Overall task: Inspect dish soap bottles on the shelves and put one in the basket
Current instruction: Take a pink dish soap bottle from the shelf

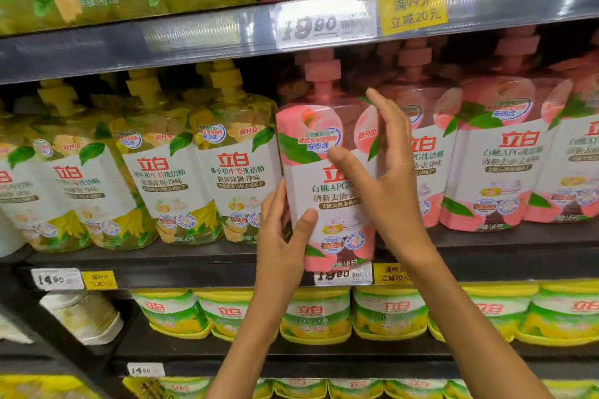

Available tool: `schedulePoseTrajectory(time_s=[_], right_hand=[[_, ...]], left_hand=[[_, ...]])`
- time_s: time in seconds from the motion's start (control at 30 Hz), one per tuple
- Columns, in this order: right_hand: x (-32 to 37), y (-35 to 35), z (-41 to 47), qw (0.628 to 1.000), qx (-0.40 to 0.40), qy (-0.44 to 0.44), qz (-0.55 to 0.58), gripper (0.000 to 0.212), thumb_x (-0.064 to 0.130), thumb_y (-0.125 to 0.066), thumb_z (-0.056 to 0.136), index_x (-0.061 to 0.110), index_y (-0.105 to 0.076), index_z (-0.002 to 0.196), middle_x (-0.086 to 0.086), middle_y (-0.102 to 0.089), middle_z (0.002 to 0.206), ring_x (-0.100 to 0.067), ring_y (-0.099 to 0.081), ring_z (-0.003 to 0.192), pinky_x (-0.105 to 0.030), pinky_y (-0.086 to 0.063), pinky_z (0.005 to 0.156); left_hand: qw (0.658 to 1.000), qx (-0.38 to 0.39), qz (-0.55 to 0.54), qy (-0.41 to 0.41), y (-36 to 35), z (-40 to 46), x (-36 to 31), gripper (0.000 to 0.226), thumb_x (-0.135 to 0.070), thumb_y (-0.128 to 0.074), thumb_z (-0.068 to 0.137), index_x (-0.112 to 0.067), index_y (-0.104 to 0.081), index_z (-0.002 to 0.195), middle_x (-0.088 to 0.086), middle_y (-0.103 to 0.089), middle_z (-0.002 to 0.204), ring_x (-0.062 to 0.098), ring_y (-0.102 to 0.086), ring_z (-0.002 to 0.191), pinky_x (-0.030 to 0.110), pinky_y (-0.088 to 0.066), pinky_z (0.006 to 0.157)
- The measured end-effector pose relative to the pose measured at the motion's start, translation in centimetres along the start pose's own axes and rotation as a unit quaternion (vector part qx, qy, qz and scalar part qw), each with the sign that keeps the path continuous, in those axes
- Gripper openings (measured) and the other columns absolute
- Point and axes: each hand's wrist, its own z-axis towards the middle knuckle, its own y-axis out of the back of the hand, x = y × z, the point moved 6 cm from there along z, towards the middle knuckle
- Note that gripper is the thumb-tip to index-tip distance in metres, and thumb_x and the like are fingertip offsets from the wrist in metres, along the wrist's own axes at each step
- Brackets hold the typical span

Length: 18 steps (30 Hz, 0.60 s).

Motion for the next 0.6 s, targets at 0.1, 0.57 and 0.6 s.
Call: schedulePoseTrajectory(time_s=[0.1, 0.57, 0.6], right_hand=[[-0.7, 0.4, 0.0, 0.998, 0.058, -0.002, 0.005, 0.076, 0.03, -0.07, 0.087, 0.027, -0.027, 0.15, 0.018, -0.027, 0.151, -0.001, -0.022, 0.144, -0.028, -0.025, 0.118], [-0.3, -0.5, -0.5, 0.978, 0.046, 0.057, -0.194, 0.087, 0.035, -0.07, 0.084, 0.017, -0.017, 0.15, 0.006, -0.017, 0.153, 0.0, -0.014, 0.138, -0.023, -0.003, 0.117], [-0.5, -0.7, -0.4, 0.975, 0.043, 0.052, -0.211, 0.087, 0.035, -0.071, 0.084, 0.014, -0.019, 0.151, 0.004, -0.021, 0.155, -0.003, -0.017, 0.136, -0.015, -0.003, 0.114]], left_hand=[[0.999, -0.028, 0.029, -0.009, -0.4, -0.4, 0.0, 0.061, -0.036, -0.055, 0.087, -0.014, -0.04, 0.143, 0.003, -0.049, 0.136, 0.016, -0.049, 0.127, 0.044, -0.047, 0.101], [0.912, -0.079, 0.375, -0.146, -2.8, -2.2, -0.9, 0.109, -0.021, -0.085, 0.068, 0.001, -0.013, 0.146, 0.024, -0.019, 0.153, 0.036, -0.025, 0.136, 0.042, -0.021, 0.114], [0.91, -0.081, 0.38, -0.146, -2.7, -1.9, -0.6, 0.109, -0.02, -0.085, 0.068, -0.001, -0.012, 0.147, 0.024, -0.019, 0.152, 0.036, -0.027, 0.132, 0.046, -0.027, 0.111]])
